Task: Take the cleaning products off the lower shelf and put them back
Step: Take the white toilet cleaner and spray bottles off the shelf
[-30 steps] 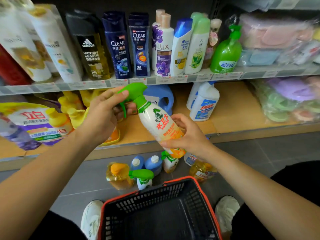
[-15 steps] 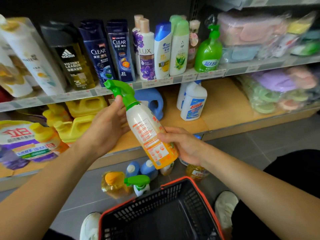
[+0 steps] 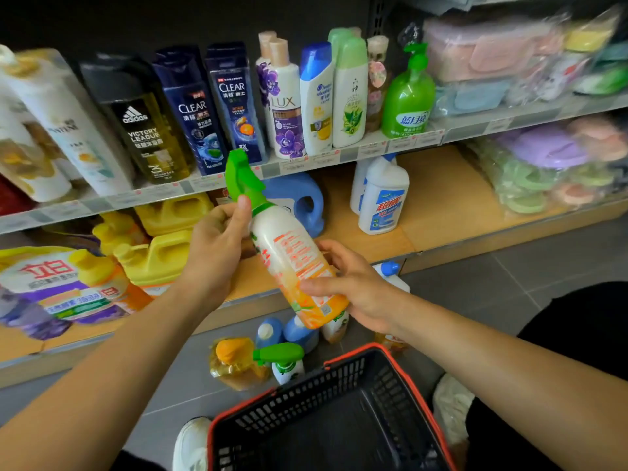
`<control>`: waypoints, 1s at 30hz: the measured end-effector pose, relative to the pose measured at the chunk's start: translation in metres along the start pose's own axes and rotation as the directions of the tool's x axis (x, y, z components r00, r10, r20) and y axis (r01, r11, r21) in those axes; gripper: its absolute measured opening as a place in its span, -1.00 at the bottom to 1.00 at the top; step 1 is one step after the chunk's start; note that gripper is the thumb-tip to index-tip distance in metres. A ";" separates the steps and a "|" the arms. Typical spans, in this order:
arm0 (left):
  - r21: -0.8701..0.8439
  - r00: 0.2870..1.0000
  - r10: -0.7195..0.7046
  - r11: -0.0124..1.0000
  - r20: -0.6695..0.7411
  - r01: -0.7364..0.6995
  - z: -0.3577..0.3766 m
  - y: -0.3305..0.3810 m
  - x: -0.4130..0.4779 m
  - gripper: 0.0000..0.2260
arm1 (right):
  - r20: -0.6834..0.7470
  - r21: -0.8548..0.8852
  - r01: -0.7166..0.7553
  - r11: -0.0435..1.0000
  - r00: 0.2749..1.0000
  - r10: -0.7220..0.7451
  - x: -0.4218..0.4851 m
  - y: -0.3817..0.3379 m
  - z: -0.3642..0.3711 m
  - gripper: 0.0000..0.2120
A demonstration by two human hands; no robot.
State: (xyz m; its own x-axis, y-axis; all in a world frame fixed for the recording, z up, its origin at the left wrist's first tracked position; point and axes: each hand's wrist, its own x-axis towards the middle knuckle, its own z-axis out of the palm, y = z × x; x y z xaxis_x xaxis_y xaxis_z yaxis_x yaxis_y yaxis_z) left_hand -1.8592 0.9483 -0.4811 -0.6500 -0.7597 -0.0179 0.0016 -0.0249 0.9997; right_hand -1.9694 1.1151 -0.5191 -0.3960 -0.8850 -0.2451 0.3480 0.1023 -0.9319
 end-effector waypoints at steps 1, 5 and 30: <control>-0.014 1.000 0.003 1.000 0.015 -0.002 -0.002 -0.003 0.001 -0.66 | 0.036 0.068 -0.021 0.997 0.999 0.018 -0.001 -0.002 -0.002 -0.45; -0.065 0.995 -0.075 0.995 0.059 0.079 -0.006 -0.006 0.003 -0.71 | 0.208 0.184 -0.117 0.976 0.975 0.078 -0.004 -0.001 -0.006 -0.54; -0.244 0.996 -0.081 0.966 0.037 0.088 -0.002 -0.009 0.004 -0.73 | 0.085 0.010 0.069 0.998 0.994 -0.069 -0.002 0.014 0.002 -0.32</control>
State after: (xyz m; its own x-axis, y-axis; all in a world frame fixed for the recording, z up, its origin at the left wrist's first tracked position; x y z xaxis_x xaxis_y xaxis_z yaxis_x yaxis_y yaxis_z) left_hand -1.8605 0.9443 -0.4900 -0.6754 -0.7309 -0.0983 0.1299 -0.2492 0.9597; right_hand -1.9620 1.1172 -0.5309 -0.3458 -0.9252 -0.1562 0.3285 0.0366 -0.9438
